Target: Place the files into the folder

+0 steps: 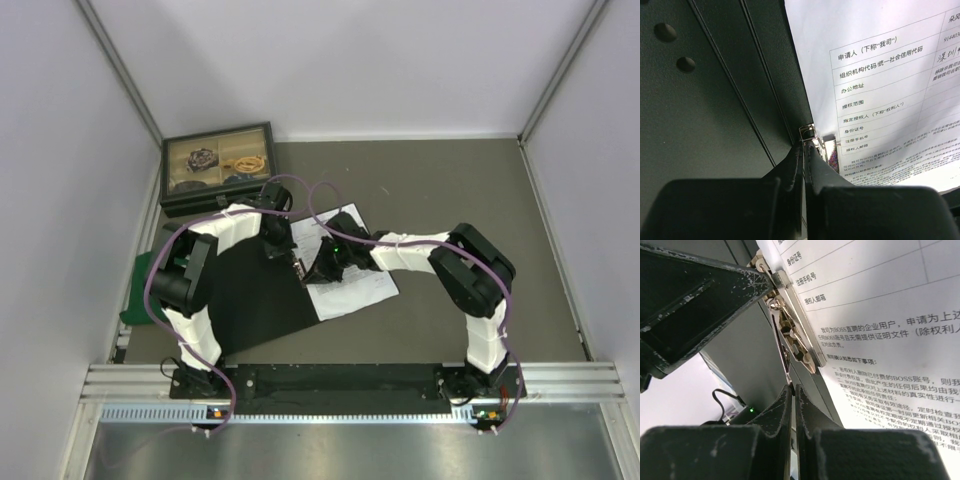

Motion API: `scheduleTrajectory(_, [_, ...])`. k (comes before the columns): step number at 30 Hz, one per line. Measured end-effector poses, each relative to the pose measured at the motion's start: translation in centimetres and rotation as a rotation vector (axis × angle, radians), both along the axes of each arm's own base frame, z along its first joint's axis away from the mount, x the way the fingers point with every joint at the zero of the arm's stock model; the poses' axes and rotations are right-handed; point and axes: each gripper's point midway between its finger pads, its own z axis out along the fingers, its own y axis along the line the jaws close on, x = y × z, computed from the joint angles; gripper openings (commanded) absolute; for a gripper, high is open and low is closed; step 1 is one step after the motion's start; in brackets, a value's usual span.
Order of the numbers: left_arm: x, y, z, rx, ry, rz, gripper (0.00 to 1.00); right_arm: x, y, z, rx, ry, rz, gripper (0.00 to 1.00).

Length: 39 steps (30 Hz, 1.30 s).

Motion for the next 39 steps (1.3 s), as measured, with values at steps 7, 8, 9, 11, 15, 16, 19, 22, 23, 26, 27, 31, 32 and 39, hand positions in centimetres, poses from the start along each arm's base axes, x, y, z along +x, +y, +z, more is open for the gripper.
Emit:
scheduleTrajectory(7, [-0.1, 0.0, 0.0, -0.009, -0.008, 0.015, 0.0, -0.3, 0.1, -1.5, 0.023, 0.009, 0.006, 0.0])
scheduleTrajectory(8, [-0.1, 0.0, 0.0, -0.012, -0.014, 0.018, 0.0, -0.4, 0.1, -1.6, 0.032, 0.013, 0.009, 0.0])
scheduleTrajectory(9, [0.0, -0.1, 0.0, -0.016, -0.018, 0.022, 0.0, -0.3, 0.1, -1.7, 0.038, 0.016, 0.008, 0.0])
scheduleTrajectory(11, [0.0, -0.1, 0.0, -0.02, -0.024, 0.027, 0.0, -0.3, 0.2, -1.8, 0.052, 0.017, 0.002, 0.0])
scheduleTrajectory(15, [0.2, -0.2, 0.0, -0.029, -0.038, 0.029, 0.0, -0.3, 0.6, -2.6, 0.07, 0.029, -0.004, 0.0])
scheduleTrajectory(16, [0.3, -0.2, 0.0, -0.029, -0.045, 0.029, 0.0, -0.2, 0.8, -2.5, 0.082, 0.03, -0.004, 0.0])
scheduleTrajectory(19, [0.4, -0.2, 0.0, -0.03, -0.055, 0.03, 0.0, -0.2, 0.8, -2.6, 0.091, 0.033, -0.013, 0.0])
scheduleTrajectory(22, [0.4, -0.2, 0.1, -0.033, -0.065, 0.03, 0.0, -0.2, 0.8, -2.6, 0.098, 0.031, -0.017, 0.0])
scheduleTrajectory(23, [0.4, -0.1, 0.1, -0.031, -0.067, 0.03, 0.05, -0.2, 0.9, -2.6, 0.1, 0.031, -0.017, 0.0])
scheduleTrajectory(26, [0.5, 0.1, 0.2, -0.018, -0.075, 0.03, 0.34, -0.1, 0.9, -2.6, 0.103, 0.031, -0.019, 0.0])
scheduleTrajectory(27, [0.5, 0.1, 0.2, -0.013, -0.078, 0.023, 0.41, -0.1, 1.0, -2.6, 0.105, 0.03, -0.019, 0.0])
scheduleTrajectory(31, [-0.1, 1.1, 1.1, 0.029, -0.084, 0.016, 0.56, 0.1, 1.1, -2.6, 0.109, 0.028, -0.021, 0.0])
scheduleTrajectory(32, [-0.3, 1.4, 1.5, 0.039, -0.082, 0.017, 0.56, 0.1, 1.2, -2.6, 0.111, 0.025, -0.021, 0.0])
scheduleTrajectory(39, [-0.7, 2.4, 4.8, 0.06, -0.159, 0.024, 0.15, 0.2, 1.4, -2.5, 0.121, 0.02, -0.019, 0.0])
